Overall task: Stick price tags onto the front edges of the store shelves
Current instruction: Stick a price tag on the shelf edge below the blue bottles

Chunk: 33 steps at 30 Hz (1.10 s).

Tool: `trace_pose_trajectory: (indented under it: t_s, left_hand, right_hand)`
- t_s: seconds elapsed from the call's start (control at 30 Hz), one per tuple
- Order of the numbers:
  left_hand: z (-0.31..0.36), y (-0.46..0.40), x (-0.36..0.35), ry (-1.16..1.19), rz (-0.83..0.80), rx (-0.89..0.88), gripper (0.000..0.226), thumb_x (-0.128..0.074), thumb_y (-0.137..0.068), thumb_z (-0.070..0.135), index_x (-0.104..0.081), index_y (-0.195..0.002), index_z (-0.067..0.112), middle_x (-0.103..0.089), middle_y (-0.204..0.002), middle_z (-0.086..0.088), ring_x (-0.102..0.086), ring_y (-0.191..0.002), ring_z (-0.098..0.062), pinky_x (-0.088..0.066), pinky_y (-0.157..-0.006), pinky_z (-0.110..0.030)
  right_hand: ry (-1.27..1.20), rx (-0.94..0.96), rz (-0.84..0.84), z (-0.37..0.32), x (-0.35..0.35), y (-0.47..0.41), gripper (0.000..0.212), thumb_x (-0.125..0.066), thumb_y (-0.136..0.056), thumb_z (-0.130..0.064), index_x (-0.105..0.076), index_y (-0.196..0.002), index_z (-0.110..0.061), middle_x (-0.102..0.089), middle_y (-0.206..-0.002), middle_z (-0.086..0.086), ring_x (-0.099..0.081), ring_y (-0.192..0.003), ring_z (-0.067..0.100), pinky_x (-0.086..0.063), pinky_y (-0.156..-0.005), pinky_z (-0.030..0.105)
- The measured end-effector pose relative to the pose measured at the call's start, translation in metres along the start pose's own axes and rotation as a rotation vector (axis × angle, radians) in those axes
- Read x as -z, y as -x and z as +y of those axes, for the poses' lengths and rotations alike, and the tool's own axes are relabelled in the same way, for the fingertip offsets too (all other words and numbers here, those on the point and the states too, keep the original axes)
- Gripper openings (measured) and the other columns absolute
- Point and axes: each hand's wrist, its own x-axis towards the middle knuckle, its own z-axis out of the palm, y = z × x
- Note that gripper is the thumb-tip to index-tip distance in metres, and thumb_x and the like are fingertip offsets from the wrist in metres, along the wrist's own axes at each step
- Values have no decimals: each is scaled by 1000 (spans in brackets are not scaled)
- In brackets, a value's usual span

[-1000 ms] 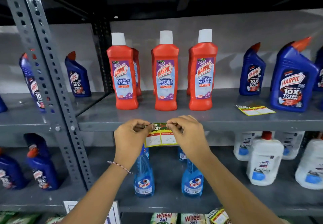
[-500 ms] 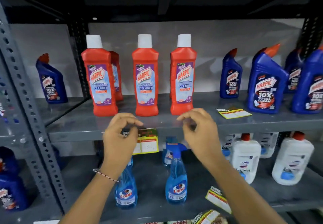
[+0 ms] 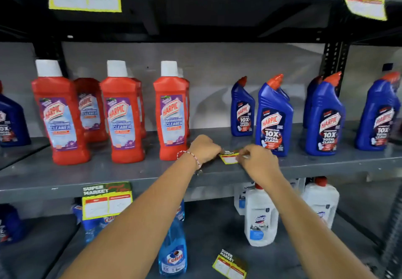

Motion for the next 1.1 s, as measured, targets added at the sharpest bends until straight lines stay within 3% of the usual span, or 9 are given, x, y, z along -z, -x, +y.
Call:
trace_pose_trajectory:
  t_s: [0.07,0.17,0.27,0.37,0.47,0.57,0.7,0.87,1.1]
  left_hand:
    - [15,3,-4,10,-16,5,18,-78,-71,13,-67,-75,-1,-60,-65,-13,-52,-65,-23,-48,-66,-35]
    - [24,13,-10,51,11,-29,25,-73,-76,0,-73,-101,-1,-74,-92,-14,-59,-72,-16,-54,-74,-30]
    - [30,28,-15,93,121,-109,21,-72,-78,0,-75,-98,6,-75,-86,-5,-63,-65,-3,-53,-58,-12]
    - [37,46,-27,61,186,-221,16,-73,-80,7,-75,-94,15,-68,-70,8,-59,-54,5,-44,-50,-10]
    - [49,61,-55,68,149,-280,15,-72,-83,16,-75,-97,17,-69,-74,9,-60,-58,0,-44,-53,-13]
    - [61,68,-96,107,98,-272,13,-73,-82,18,-75,-92,10,-73,-69,-2,-62,-47,-6,-51,-46,-21]
    - [83,76,-156,114,47,-233,17,-76,-80,16,-70,-79,0,-70,-61,-20,-63,-41,-17,-58,-45,-29]
    - [103,79,-208,-7,68,-270,19,-71,-84,19,-67,-70,7,-69,-55,-11,-69,-48,-21,-62,-51,-36]
    - [112,73,-235,-136,178,-235,20,-67,-86,26,-67,-77,8,-72,-67,-6,-72,-55,-17,-62,-56,-32]
  right_hand:
    - [-43,14,2,2,0,-1,23,-66,-85,-34,-68,-106,-25,-70,-108,4,-62,-102,29,-48,-87,40]
    - [-239,47,-2,10,4,-2,41,-77,-77,-26,-61,-115,-23,-67,-111,6,-61,-102,26,-49,-89,41]
    - [-533,104,58,22,15,2,57,-82,-73,-12,-56,-123,-20,-67,-111,1,-62,-100,17,-51,-89,30]
    - [-799,110,164,39,31,15,50,-77,-79,-8,-57,-123,-22,-66,-102,-13,-62,-93,-3,-47,-78,6]
    - [-959,146,168,72,51,25,43,-76,-81,-5,-61,-116,-24,-71,-101,-8,-69,-89,2,-54,-71,16]
    - [-936,196,95,118,68,31,33,-73,-82,-2,-67,-108,-21,-74,-101,-4,-71,-92,12,-59,-78,34]
    - [-862,102,120,183,81,37,14,-69,-88,-11,-72,-95,-23,-76,-94,-1,-71,-88,18,-57,-76,34]
    - [-792,-10,265,225,88,35,11,-75,-82,-14,-73,-90,-22,-75,-86,-5,-70,-81,11,-57,-71,26]
    - [-723,-47,312,242,84,22,9,-77,-81,-23,-72,-89,-22,-73,-88,-5,-67,-82,9,-56,-74,29]
